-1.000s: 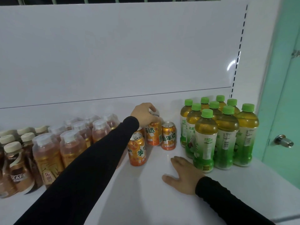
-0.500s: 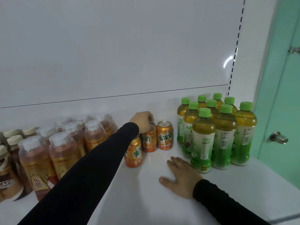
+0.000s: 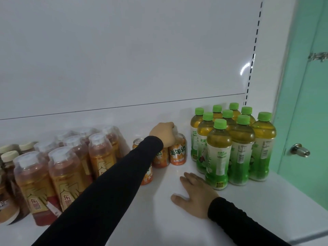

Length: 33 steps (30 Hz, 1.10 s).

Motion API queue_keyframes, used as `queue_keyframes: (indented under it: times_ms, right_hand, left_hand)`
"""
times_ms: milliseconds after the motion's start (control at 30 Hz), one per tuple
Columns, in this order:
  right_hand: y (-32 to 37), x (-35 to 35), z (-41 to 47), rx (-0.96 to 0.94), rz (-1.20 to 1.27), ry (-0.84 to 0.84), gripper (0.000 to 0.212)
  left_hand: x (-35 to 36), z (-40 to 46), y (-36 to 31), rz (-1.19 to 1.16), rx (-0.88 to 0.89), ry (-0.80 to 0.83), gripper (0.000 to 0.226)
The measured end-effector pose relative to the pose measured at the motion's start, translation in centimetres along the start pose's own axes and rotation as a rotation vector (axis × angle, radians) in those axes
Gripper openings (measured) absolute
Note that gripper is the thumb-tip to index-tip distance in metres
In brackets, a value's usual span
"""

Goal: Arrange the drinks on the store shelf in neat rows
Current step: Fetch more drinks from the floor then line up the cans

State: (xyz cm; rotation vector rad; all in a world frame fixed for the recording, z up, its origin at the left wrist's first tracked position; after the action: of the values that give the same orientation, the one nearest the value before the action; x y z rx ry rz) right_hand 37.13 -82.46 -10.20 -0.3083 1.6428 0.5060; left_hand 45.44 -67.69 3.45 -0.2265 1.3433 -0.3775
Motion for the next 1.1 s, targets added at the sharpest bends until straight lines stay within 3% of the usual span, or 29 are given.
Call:
queue_keyframes:
  times_ms: [200,433,633,700,767,900,1100]
  right_hand:
    - [0.1,-0.3,-0.2,0.000,0.009,0.009,0.089]
    - [0.2,-0.5,-0.5,-0.010,0.091,-0.069,0.083]
    - [0.5,-1.8,-1.3,0.029,0.364,-0.456,0.042]
    - [0.6,-2.2,-1.4,0.049,0.474,-0.592,0.043]
    - [0.9,-2.8,-1.6,0.053,0.640,-0.662,0.061]
    - [2.4,-4.4,-1.5,0.019,1.016,-0.559,0.097]
    - [4.1,-5.4,-1.4,-0.087,1.153,-0.513,0.070]
  left_hand:
    - [2.9,-0.2,-0.9,0.156,-0.047,-0.053,0.063]
    - [1.9,-1.7,-1.3,-0.080,-0.033,-0.141,0.046]
    - [-2.2,-4.7,-1.4,-0.287,-0.015,-0.237,0.065]
    - [-3.4,-5.9,-1.0,-0.402,-0.021,-0.271,0.062]
    - [-4.4,-7.1,-0.7,-0.529,-0.037,-0.291,0.057]
    - [-5.0,-9.2,-0.1,-0.730,-0.058,-0.313,0.054]
    - [-4.3,-11.4,0.8,-0.865,-0.138,-0.301,0.049]
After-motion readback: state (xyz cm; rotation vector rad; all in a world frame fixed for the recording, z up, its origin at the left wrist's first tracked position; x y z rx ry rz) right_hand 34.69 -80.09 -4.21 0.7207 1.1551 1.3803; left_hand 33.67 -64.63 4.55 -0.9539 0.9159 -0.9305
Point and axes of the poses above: each hand's wrist, its own z-axis towards the middle knuckle, its own x-axis out of the palm, y = z × x, the point moved 2 cm from there along z, towards the middle knuckle, and after that the axes turned 6 degrees about -z, right-handed, at the moved point
